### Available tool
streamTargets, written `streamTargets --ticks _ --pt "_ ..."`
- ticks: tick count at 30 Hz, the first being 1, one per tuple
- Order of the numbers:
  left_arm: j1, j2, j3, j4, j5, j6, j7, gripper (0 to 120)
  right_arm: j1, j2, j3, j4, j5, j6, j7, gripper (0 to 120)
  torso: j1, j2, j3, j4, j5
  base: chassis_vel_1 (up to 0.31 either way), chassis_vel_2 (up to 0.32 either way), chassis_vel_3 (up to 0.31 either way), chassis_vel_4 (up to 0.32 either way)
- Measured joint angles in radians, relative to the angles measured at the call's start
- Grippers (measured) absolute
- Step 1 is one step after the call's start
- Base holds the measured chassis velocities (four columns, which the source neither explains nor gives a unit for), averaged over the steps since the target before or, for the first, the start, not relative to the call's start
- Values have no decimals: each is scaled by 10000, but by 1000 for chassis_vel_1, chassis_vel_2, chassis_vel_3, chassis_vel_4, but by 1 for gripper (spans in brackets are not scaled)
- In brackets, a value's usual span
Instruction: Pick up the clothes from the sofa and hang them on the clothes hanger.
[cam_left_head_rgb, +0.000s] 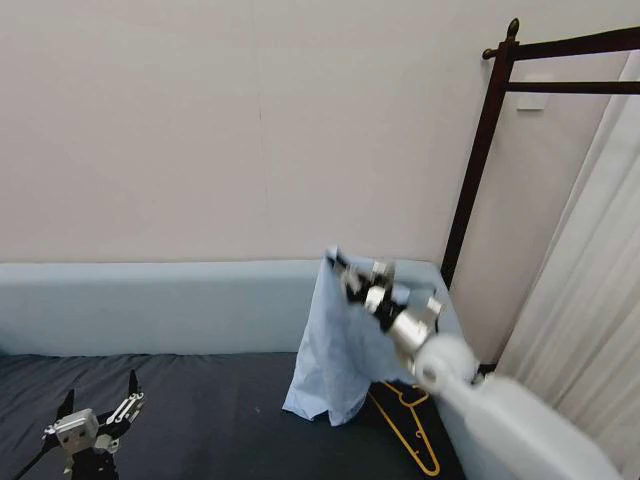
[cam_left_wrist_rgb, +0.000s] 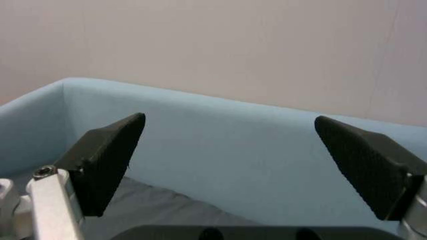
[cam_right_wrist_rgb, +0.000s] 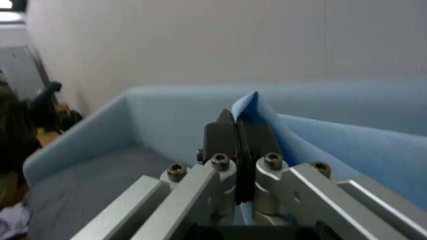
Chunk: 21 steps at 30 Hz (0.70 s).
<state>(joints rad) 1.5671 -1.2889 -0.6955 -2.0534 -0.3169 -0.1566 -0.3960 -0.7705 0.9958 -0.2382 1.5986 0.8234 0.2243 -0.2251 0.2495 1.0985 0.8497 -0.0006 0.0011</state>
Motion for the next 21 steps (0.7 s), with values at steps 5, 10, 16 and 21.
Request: streamTargets --ticks 5,10,16,21 --pt "65 0 15 -2 2 -36 1 100 -1897 986 -3 -1334 -1406 349 657 0 0 0 0 2 -1 0 0 0 0" --pt "95 20 23 -44 12 -42 0 100 -2759 1425 129 -1507 -2064 -352 2317 2 0 0 0 3 -2 0 0 0 0" --pt "81 23 72 -57 31 -43 1 100 -3712 1233 148 108 -1243 -1775 2872 25 0 1 0 3 -2 0 0 0 0" --pt "41 6 128 -56 41 -43 2 100 -4200 827 206 1890 48 -3243 3459 42 0 0 1 3 -1 0 0 0 0"
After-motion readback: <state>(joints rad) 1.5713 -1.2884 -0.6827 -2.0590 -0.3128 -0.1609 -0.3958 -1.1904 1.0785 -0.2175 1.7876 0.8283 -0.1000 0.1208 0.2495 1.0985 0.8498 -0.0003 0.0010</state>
